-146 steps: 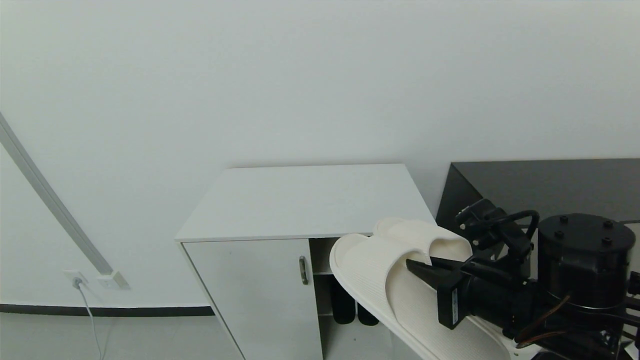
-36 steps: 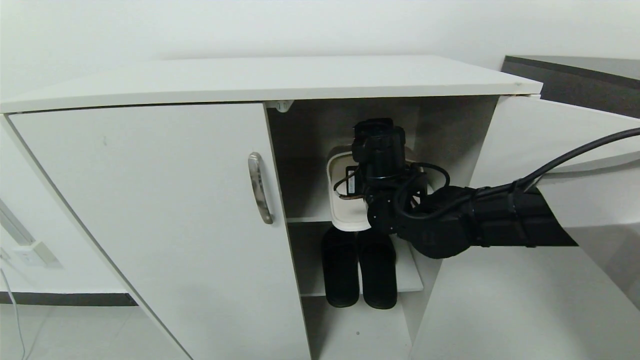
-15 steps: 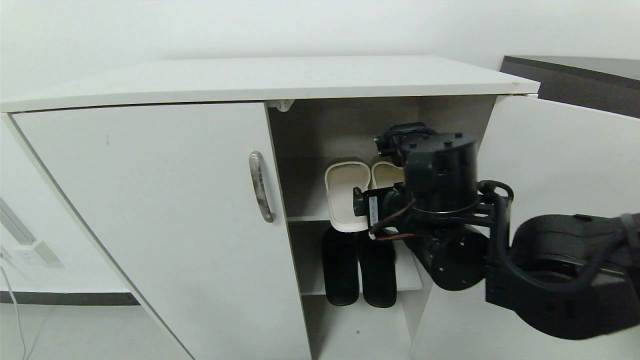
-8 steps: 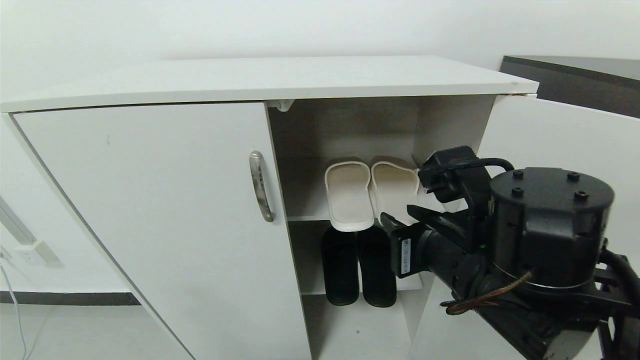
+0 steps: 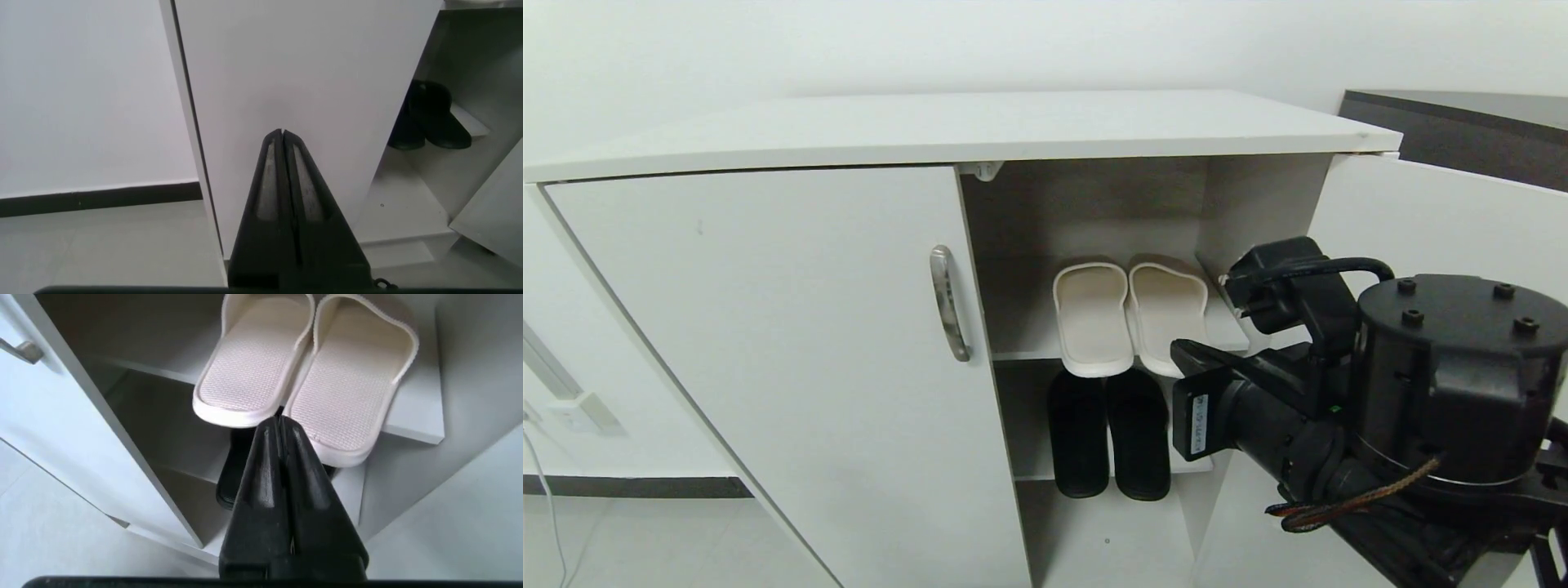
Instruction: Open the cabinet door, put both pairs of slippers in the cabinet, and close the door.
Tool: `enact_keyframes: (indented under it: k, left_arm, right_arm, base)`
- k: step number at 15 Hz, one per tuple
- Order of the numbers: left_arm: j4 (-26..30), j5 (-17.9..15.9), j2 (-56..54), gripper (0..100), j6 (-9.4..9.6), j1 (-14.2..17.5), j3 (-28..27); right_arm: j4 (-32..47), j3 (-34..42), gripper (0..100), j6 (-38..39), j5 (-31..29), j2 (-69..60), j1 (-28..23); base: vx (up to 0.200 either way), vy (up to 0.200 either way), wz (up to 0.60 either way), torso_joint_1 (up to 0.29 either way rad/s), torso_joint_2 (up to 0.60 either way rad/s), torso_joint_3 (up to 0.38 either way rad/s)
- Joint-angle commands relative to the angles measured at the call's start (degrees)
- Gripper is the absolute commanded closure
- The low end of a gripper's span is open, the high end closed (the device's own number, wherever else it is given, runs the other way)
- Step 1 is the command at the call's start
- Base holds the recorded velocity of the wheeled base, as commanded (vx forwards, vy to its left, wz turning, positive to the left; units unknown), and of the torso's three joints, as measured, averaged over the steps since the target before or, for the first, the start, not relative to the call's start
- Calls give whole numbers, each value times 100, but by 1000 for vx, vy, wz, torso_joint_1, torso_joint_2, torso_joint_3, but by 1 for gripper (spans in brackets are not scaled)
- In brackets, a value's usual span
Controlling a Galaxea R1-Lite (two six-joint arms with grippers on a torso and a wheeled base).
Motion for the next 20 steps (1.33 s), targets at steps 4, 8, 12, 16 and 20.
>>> enact_keyframes:
  k: [4, 8, 12, 16, 20]
  left_arm:
    - [0, 0, 0, 100, -1, 1, 1]
    - [0, 0, 0, 100, -1, 1, 1]
    - [0, 0, 9, 100, -1, 1, 1]
    - [0, 0, 0, 100, -9, 1, 1]
    - [0, 9, 0, 100, -1, 1, 1]
  right_arm:
    - [-3, 10, 100, 12, 2, 87, 3]
    - [-3, 28, 100, 21, 2, 105, 3]
    - [-3, 142, 100, 21, 2, 140, -6]
    - [-179, 256, 100, 30, 46, 237, -164]
    - [-715, 485, 100, -23, 257, 456, -375]
  base:
    - [-200, 0, 0, 2, 2, 4]
    - [-200, 0, 0, 1, 4, 1]
    - [-200, 0, 0, 2, 4, 6]
    - [-200, 0, 0, 2, 2, 2]
    - [0, 0, 0, 0, 0, 0]
